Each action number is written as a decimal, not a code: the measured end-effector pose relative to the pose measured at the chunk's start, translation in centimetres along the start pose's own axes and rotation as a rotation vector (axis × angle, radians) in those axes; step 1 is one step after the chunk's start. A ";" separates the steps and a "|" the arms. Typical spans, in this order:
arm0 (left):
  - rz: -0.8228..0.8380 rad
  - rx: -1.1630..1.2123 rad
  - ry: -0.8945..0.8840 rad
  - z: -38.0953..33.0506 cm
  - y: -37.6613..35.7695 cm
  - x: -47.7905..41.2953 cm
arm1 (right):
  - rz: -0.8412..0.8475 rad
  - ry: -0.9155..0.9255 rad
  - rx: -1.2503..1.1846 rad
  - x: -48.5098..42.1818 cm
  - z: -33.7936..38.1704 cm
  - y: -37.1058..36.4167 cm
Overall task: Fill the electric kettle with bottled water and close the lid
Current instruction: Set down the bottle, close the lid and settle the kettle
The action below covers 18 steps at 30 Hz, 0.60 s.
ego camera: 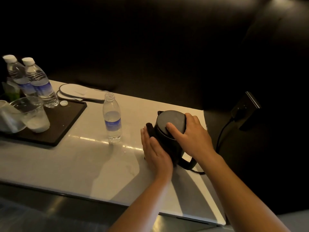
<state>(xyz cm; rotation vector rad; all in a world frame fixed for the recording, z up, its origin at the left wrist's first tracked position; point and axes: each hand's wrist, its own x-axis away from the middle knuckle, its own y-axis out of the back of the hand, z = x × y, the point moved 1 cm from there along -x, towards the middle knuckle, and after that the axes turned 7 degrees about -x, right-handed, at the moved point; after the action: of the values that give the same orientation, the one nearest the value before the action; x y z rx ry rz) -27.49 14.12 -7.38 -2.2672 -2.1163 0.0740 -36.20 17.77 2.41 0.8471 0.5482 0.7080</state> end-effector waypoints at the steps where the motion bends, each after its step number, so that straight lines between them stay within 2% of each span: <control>1: -0.009 -0.069 -0.119 -0.9 -0.2 0.8 | 0.001 0.006 0.002 0.0 0.0 0.0; 3: 0.002 -0.143 -0.232 -1.7 -0.4 1.4 | 0.002 0.013 0.008 -0.1 -0.1 0.0; 6: 0.025 -0.116 -0.277 -0.2 0.0 0.3 | -0.002 0.027 0.012 -0.1 -0.2 -0.1; 10: 0.123 0.053 -0.117 1.7 1.0 -1.7 | -0.015 0.035 0.005 0.0 -0.2 -0.1; 15: 0.240 0.071 0.174 2.8 1.5 -5.0 | 0.022 0.064 -0.007 -0.1 -0.2 0.4; 17: 0.235 0.097 0.224 1.8 1.2 -4.7 | 0.055 0.085 -0.025 -0.4 -0.4 0.8; 18: 0.210 0.088 0.195 1.1 1.0 -4.1 | 0.072 0.100 -0.035 -0.6 -0.6 1.0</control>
<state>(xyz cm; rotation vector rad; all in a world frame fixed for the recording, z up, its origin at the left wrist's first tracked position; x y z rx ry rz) -26.83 9.92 -8.50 -2.3307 -1.7437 -0.0452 -37.33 18.04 2.96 0.8050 0.5953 0.8266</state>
